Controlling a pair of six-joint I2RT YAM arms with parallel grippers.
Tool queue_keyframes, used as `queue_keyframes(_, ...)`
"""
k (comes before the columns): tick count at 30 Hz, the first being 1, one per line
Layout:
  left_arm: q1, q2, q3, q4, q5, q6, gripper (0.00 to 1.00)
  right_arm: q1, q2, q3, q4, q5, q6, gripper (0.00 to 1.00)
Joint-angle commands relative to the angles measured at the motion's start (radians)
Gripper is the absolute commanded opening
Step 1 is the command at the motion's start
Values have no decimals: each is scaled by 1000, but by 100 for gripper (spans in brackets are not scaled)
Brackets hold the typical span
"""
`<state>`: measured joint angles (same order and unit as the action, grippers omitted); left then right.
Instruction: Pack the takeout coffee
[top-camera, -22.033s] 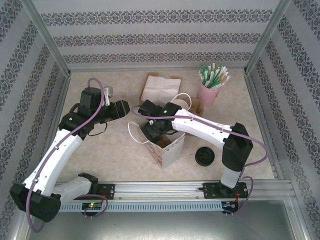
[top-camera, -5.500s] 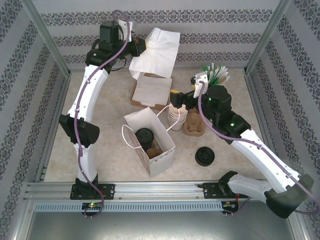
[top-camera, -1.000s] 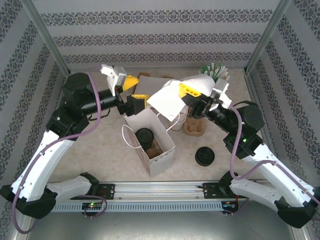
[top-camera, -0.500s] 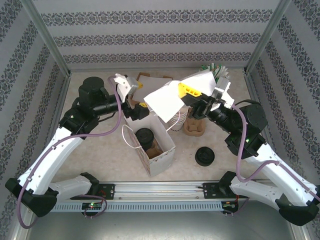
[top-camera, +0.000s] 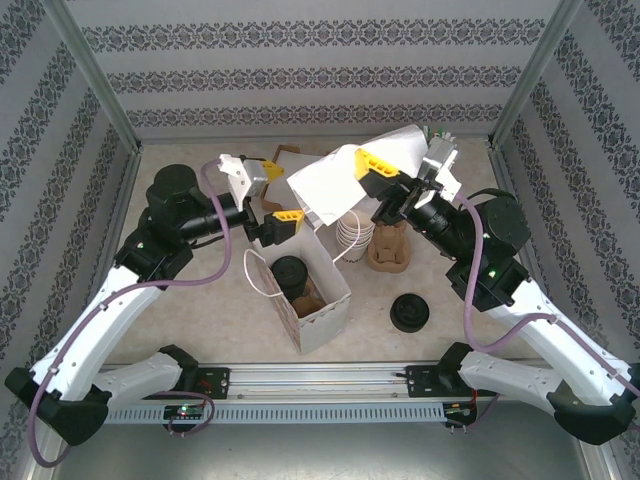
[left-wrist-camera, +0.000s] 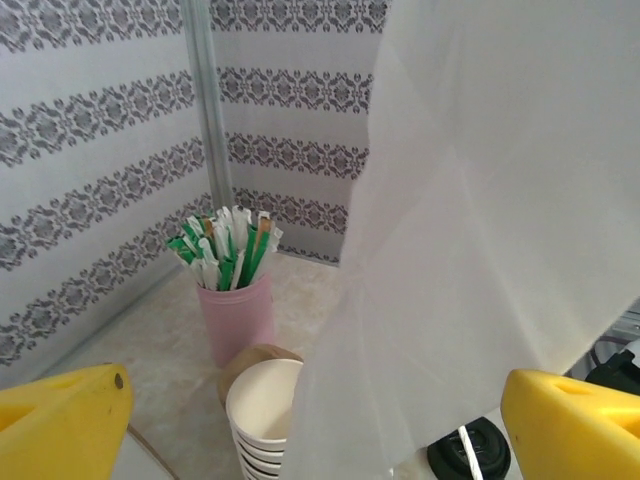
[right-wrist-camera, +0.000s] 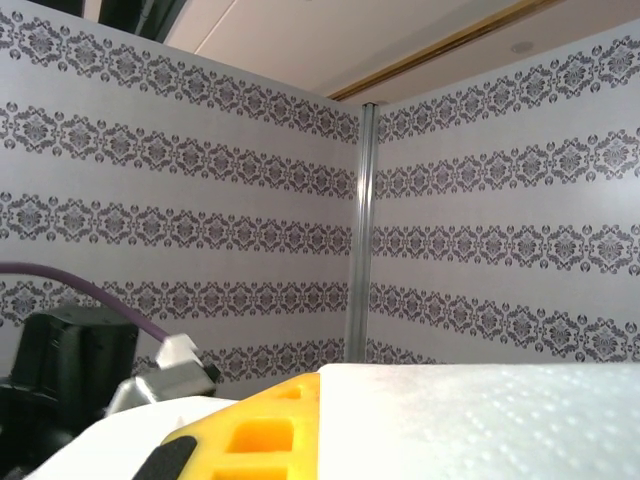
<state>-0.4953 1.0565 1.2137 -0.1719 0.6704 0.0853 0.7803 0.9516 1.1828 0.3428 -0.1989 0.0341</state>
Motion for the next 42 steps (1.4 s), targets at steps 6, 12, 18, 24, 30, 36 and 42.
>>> queue_keyframes(6,2,-13,-55,127,99,-53,96,11,-2,45,28,23,-1,0)
queue_keyframes(12,3,-36,-89,177,147,-75,94,13,12,63,10,56,-27,0)
queue_keyframes(18,2,-87,-102,148,91,-46,91,12,24,62,3,105,-58,0)
queue_keyframes(24,3,-69,-119,172,44,-56,90,13,38,78,5,55,-23,0)
queue_keyframes(30,3,5,-96,203,8,-10,91,17,33,89,10,-5,11,0)
queue_keyframes(36,4,70,-64,268,-7,-11,92,23,15,81,8,-20,35,0)
queue_keyframes(42,4,102,-105,495,79,-145,64,28,-6,59,7,-20,54,0)
